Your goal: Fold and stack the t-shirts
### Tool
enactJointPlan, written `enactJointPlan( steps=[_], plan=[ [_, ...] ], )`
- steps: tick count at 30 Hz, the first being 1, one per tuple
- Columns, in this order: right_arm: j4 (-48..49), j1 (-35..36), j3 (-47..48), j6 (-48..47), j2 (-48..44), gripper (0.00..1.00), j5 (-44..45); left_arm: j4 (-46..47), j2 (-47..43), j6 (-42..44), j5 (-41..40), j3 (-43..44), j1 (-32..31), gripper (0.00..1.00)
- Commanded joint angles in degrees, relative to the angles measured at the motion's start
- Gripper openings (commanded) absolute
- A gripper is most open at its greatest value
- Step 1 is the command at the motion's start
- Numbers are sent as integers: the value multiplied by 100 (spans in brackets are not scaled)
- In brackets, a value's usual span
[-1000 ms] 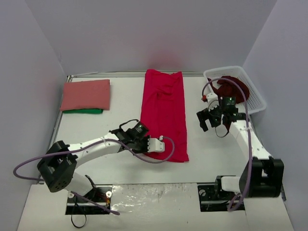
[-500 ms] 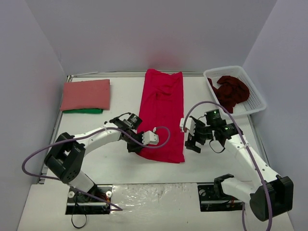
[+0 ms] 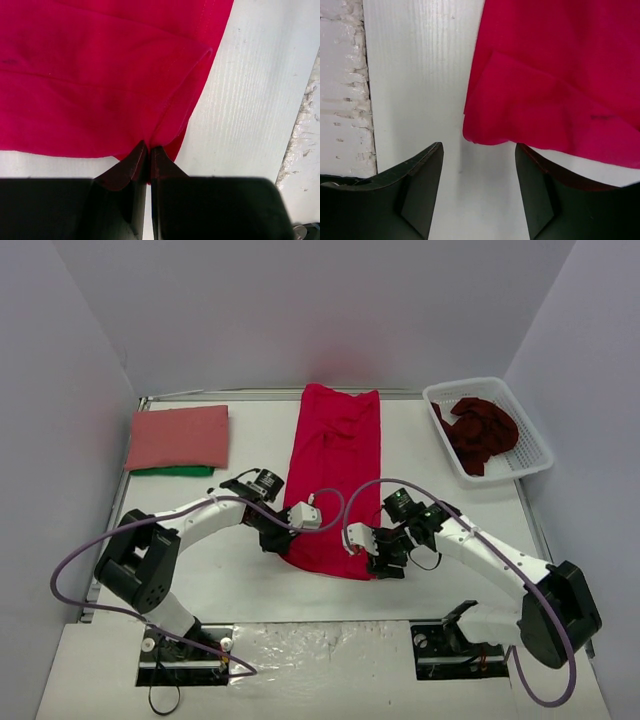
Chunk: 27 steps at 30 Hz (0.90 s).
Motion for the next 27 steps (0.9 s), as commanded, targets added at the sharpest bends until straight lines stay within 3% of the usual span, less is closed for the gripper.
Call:
enactJointPlan(
  steps=[1, 6, 19, 22, 25, 27],
  plan=[
    [-171, 256, 87, -56, 307, 55, 251, 33, 34, 56, 296, 108, 62, 2],
    [-92, 774, 175, 50, 888, 50, 585, -10, 131, 65, 392, 143, 89, 2],
    [734, 907, 122, 498, 1512, 43, 1050, -133, 157, 74, 647, 178, 265, 3],
    [909, 915, 69, 542, 1582, 29, 1418, -177, 174, 91, 709, 205, 291, 2],
    [910, 915, 26, 586, 1662, 3, 1639, -221, 201, 144, 744, 213, 300, 2],
    [884, 907, 25, 630, 1662, 0, 1675, -248, 218, 153, 727, 222, 309, 2]
  ],
)
